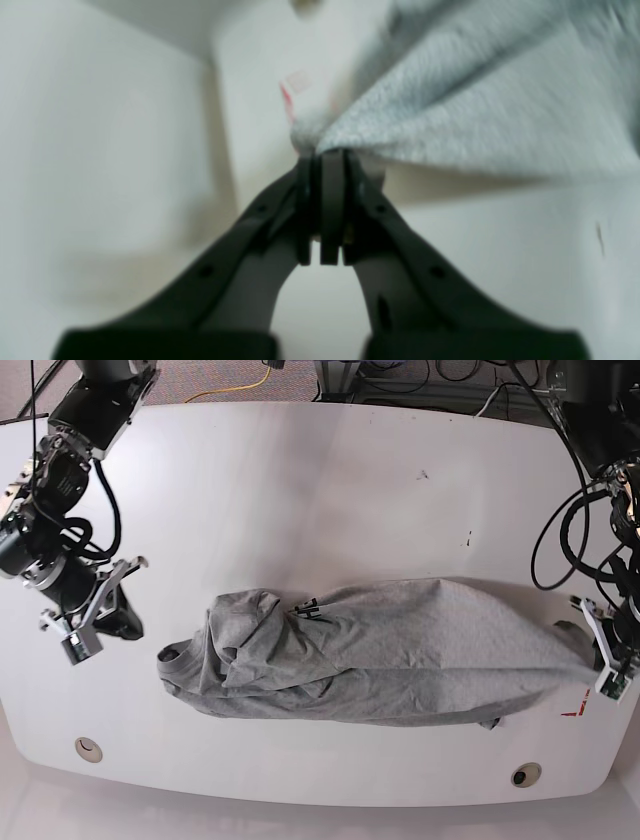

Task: Layout the t-shirt on the table in an organized manner, then fold the t-shirt properly
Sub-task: 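Lay the stretched shirt down on the table with both grippers, then grasp the bunched shirt end with the right gripper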

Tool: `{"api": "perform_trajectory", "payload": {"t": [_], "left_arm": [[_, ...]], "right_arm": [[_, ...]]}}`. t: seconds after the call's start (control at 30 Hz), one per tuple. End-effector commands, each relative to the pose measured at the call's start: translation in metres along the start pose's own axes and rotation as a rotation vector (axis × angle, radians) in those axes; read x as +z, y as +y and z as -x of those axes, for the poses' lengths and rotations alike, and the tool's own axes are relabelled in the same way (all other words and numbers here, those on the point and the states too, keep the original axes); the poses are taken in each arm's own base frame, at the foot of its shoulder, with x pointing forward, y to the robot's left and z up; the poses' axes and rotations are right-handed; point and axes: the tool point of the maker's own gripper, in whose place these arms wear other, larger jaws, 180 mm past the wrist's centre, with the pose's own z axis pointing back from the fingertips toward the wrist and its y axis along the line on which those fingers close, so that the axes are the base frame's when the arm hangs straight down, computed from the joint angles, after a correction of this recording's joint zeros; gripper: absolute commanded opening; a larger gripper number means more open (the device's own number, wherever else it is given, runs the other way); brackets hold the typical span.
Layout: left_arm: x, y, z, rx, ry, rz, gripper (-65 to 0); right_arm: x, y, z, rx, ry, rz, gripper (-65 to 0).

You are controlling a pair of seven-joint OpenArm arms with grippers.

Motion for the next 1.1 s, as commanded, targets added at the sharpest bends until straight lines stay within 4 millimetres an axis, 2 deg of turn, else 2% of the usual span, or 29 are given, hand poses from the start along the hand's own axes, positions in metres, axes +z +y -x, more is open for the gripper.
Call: {"api": "perform_trajectory", "payload": {"t": [0.0, 0.03, 0.13, 0.23, 0.33, 0.4, 0.47, 0.63, 0.8, 0.93, 1.07], "left_arm": [[0.002, -0.004, 0.011, -0.015, 0.018, 0.004, -65.0], [0.000, -0.011, 0.017, -0.014, 0.031, 0.021, -65.0], [-0.004, -0.032, 0.034, -0.001, 0.067, 0.071, -65.0], [-0.004, -0.042, 0.050, 0.008, 0.104, 0.094, -65.0], [-0.005, -0.054, 0.057, 0.029, 0.113, 0.119, -65.0], [-0.006, -0.060, 0.060, 0.036, 0.120, 0.133, -65.0], [-0.006, -0.065, 0.065, 0.036, 0.132, 0.143, -65.0], [-0.005, -0.072, 0.077, 0.033, 0.161, 0.163, -65.0], [-0.005, -0.075, 0.080, 0.031, 0.170, 0.168, -65.0], [-0.004, -0.079, 0.087, 0.030, 0.189, 0.178, -65.0], [-0.004, -0.079, 0.088, 0.030, 0.190, 0.178, -65.0]], "right_arm": [[0.001, 0.006, -0.004, 0.000, -0.040, -0.011, -63.9], [0.000, 0.008, -0.001, -0.008, -0.040, -0.017, -62.5], [-0.005, 0.019, 0.007, -0.044, -0.038, -0.044, -52.3], [-0.011, 0.030, 0.011, -0.076, -0.044, -0.068, -36.6], [-0.015, 0.037, 0.012, -0.096, -0.054, -0.084, -23.3], [-0.017, 0.039, 0.012, -0.103, -0.056, -0.089, -17.0], [-0.022, 0.043, 0.015, -0.101, -0.036, -0.094, -13.8], [-0.044, 0.048, 0.022, -0.092, 0.024, -0.092, -13.3], [-0.075, 0.068, 0.030, -0.058, 0.069, -0.128, -13.3], [-0.097, 0.076, 0.025, -0.001, 0.102, -0.140, -13.3], [-0.114, 0.074, 0.021, -0.026, 0.115, -0.160, -13.3]]}}
